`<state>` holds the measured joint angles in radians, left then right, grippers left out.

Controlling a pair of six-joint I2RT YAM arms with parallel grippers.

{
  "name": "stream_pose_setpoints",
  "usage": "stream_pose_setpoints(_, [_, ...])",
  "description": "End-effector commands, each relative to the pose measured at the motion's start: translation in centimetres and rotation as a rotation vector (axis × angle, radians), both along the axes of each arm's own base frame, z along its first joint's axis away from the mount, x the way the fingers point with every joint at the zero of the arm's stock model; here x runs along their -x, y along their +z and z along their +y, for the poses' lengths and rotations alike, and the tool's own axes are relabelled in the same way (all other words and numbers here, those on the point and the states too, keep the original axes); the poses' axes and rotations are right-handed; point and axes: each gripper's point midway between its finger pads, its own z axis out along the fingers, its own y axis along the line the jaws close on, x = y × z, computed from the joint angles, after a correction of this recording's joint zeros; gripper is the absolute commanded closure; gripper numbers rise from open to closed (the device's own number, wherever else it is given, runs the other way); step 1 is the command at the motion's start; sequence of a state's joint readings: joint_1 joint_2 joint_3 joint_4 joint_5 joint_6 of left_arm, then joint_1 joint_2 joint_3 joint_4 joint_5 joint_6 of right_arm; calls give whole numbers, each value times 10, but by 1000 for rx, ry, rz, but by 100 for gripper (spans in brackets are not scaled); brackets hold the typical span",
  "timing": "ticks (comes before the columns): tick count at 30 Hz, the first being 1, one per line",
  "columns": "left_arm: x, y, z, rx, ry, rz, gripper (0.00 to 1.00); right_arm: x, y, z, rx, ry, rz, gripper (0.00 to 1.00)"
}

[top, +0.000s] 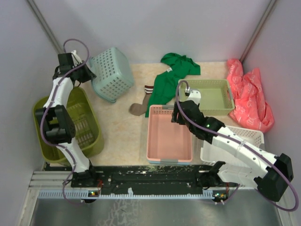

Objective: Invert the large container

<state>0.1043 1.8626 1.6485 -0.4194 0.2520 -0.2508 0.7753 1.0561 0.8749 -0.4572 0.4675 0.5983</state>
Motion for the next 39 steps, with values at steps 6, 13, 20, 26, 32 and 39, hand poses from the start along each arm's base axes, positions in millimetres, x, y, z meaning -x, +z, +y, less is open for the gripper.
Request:
stream_pose_setpoints(6, [2, -24, 38, -37, 74, 87, 48, -4, 21, -2, -47, -22, -58, 38])
stream_pose_setpoints(13, [3, -42, 63, -133, 158, 177, 39, -3, 21, -3, -58, -26, -56, 38])
stream_pose_setpoints(20, [-1, -8, 60, -121, 160, 110, 34, -2, 21, -4, -53, -26, -55, 38])
stream_pose_setpoints(26, [3, 78, 42, -165, 137, -105, 29, -4, 20, 0, -59, -20, -54, 38])
stream_pose_setpoints(32, [19, 132, -15, -352, 92, -249, 23, -5, 16, 4, -65, -13, -46, 38])
stream_pose_setpoints(39, [25, 112, -111, -503, -195, -291, 15, -7, 17, 8, -71, -2, -45, 38])
